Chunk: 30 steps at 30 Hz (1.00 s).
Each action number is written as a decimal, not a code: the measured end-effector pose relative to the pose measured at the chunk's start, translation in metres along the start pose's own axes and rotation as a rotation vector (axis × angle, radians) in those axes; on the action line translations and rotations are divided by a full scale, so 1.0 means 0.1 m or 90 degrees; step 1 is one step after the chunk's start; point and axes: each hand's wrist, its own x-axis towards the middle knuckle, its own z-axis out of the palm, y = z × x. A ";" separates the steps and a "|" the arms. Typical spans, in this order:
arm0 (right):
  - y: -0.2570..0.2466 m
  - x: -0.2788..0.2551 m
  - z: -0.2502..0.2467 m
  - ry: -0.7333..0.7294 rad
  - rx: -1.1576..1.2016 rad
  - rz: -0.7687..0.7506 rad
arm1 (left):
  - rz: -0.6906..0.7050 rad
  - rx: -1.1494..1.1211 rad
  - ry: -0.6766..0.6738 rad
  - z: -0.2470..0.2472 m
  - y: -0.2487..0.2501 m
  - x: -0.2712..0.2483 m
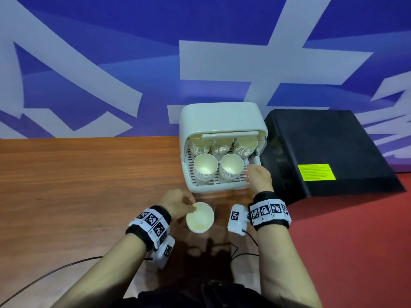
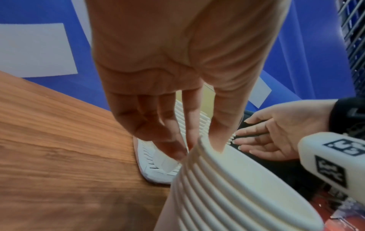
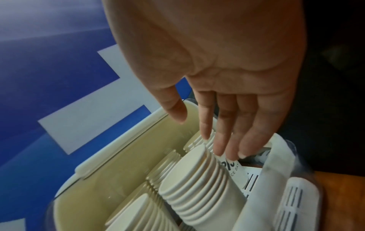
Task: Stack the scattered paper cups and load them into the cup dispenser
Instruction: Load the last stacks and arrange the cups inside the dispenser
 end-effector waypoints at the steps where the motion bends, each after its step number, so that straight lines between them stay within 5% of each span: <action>1: 0.02 -0.06 0.01 -0.004 -0.005 -0.008 | -0.005 0.025 -0.005 0.01 0.01 -0.01; 6: 0.15 -0.35 0.10 -0.084 -0.048 -0.022 | -0.014 0.121 -0.010 0.07 0.02 -0.04; 10: 0.27 -0.56 0.19 -0.278 -0.189 -0.042 | 0.021 0.164 0.012 0.10 0.10 -0.07; 16: 0.38 -0.76 0.21 -0.366 -0.217 0.096 | 0.060 0.122 0.050 0.12 0.21 -0.07; 23: 0.36 -0.78 -0.03 -0.222 -0.138 0.095 | 0.172 0.025 0.101 0.14 0.52 -0.09; 30: 0.38 -0.65 -0.46 0.063 -0.105 -0.018 | 0.177 -0.122 0.134 0.07 0.59 -0.06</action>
